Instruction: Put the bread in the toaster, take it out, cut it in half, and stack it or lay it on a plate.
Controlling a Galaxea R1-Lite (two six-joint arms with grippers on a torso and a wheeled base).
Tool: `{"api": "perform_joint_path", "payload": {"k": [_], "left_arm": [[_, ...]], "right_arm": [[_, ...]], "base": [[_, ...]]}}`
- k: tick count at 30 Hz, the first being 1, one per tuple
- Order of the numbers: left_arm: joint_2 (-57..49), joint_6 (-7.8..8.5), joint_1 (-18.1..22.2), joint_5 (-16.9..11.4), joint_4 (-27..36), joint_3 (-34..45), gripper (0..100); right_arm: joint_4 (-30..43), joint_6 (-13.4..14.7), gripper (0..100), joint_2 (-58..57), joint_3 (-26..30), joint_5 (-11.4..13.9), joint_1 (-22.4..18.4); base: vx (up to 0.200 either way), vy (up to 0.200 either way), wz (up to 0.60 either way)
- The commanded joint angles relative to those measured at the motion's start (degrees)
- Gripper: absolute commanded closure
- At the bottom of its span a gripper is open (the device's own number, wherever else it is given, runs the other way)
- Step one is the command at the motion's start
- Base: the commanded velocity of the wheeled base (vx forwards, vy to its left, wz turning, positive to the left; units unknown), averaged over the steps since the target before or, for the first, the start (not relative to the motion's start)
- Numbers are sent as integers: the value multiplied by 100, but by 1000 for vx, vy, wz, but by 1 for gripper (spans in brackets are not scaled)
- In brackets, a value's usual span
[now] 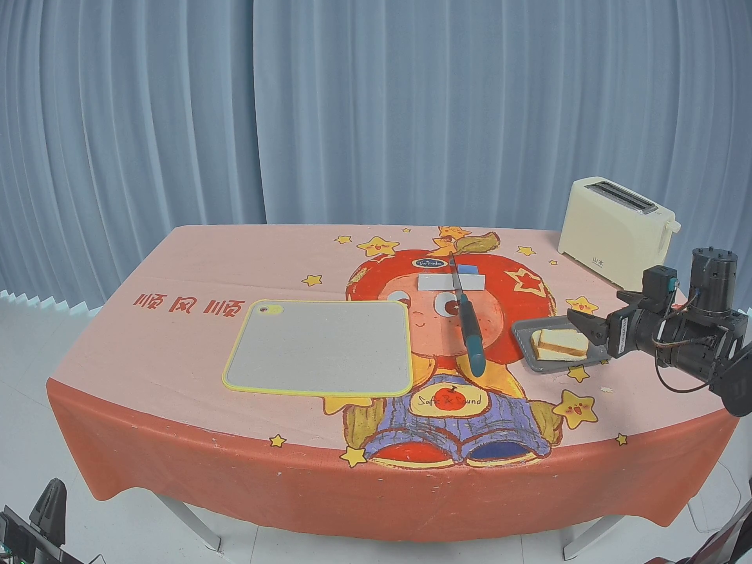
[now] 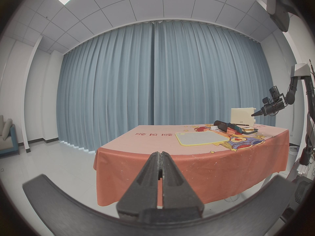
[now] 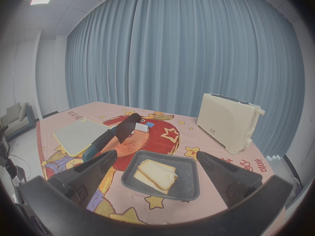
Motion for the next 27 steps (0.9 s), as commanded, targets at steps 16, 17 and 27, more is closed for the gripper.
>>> {"api": "perform_joint_path", "payload": {"k": [16,17,27], "left_arm": [[-14,-7,-2,-25,-1,101,100],[-14,-7,-2,-25,-1,101,100],[-5,-7,-2,-25,-1,101,100]], "right_arm": [[-20,28,0,-142,-5,-113,-134],[-20,28,0,-186,-5,-157,-178],[-820,54,0,-792,654,-482,-486]], "base": [[0,0,0],[0,0,0],[0,0,0]]}}
